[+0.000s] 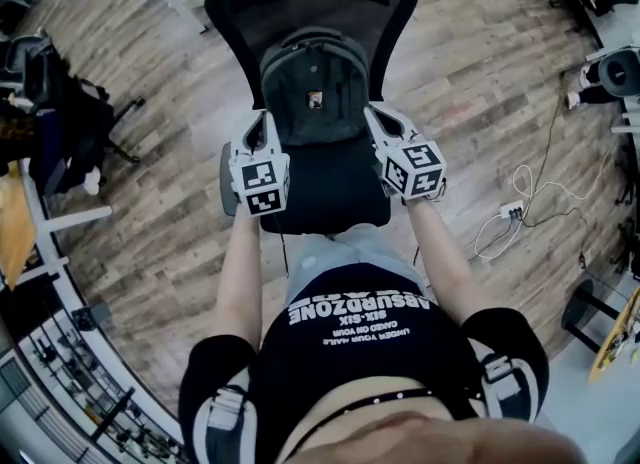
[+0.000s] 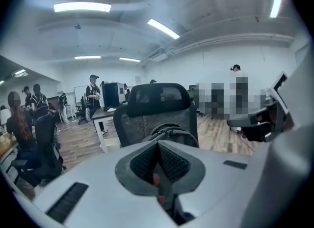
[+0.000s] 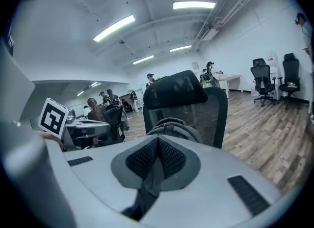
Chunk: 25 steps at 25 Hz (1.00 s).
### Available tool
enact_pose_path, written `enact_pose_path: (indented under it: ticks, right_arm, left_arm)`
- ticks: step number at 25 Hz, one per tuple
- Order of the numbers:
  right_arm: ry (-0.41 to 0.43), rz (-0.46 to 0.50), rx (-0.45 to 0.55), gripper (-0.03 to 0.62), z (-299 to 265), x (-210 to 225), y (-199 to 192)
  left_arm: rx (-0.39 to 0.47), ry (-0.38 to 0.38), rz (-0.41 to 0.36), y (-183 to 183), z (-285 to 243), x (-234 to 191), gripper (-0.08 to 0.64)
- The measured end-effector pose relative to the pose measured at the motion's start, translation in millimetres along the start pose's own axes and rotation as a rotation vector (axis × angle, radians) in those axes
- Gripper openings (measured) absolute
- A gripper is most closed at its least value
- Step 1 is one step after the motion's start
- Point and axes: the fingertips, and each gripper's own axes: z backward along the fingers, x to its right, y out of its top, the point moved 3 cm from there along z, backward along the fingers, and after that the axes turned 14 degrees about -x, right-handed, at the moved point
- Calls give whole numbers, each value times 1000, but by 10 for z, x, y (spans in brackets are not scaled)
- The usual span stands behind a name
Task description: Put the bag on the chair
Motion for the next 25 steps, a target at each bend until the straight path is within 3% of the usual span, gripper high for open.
enact_pose_path:
  ticks: [9,12,17,21,25]
  right_arm:
    - [-23,32,14,15,504,-339,-160]
    - [-33,53,-5,15,571,-390,-251]
    - [-45,76,-26,15,639,-416,-348]
    - [-54,72,-35,15,658,-425,-396]
    - [-58,69,-35,15,649,-420,-417]
  left_arm:
    - [2,-83,150,-256,493,88,15]
    - [16,-142,203,-270,605,175,15]
    - [23,-158,133,-264,721,364,15]
    - [7,-224,163,-335,788,454,15]
    - [-14,-233,181,-435,814,440,15]
